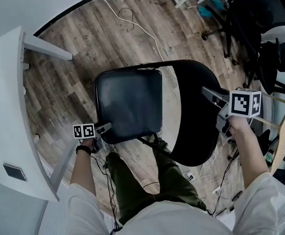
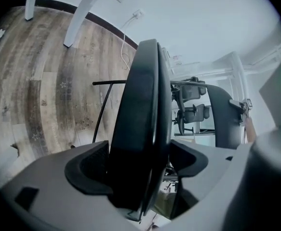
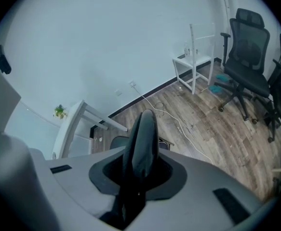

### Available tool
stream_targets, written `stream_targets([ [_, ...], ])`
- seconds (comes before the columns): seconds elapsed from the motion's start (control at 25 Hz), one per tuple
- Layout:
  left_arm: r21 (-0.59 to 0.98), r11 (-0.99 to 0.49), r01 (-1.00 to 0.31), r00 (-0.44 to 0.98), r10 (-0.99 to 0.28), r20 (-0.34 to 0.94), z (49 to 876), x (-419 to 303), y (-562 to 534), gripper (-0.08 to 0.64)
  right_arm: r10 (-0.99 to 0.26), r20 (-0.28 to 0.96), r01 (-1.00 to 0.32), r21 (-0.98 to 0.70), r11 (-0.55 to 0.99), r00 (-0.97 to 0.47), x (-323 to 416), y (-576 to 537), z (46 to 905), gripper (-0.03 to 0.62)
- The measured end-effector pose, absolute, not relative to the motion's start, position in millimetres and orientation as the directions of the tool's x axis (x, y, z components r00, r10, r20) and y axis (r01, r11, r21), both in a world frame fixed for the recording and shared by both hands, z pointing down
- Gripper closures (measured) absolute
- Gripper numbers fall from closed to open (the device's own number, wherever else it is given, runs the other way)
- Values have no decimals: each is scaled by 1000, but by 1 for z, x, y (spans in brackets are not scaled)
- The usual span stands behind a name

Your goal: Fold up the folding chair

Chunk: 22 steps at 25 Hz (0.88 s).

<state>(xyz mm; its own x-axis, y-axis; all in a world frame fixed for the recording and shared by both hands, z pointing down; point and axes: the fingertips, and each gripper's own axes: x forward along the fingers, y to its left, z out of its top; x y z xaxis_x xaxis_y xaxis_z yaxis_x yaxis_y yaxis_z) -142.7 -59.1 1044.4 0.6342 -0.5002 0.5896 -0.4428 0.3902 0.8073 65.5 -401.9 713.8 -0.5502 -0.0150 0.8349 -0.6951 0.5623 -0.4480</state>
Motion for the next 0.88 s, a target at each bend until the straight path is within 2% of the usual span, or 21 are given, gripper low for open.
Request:
stream_targets([
  [0.88, 742, 274, -612, 607, -439, 663, 879, 0, -125, 166, -18, 863, -725, -413, 552, -505, 113, -419, 637, 517],
])
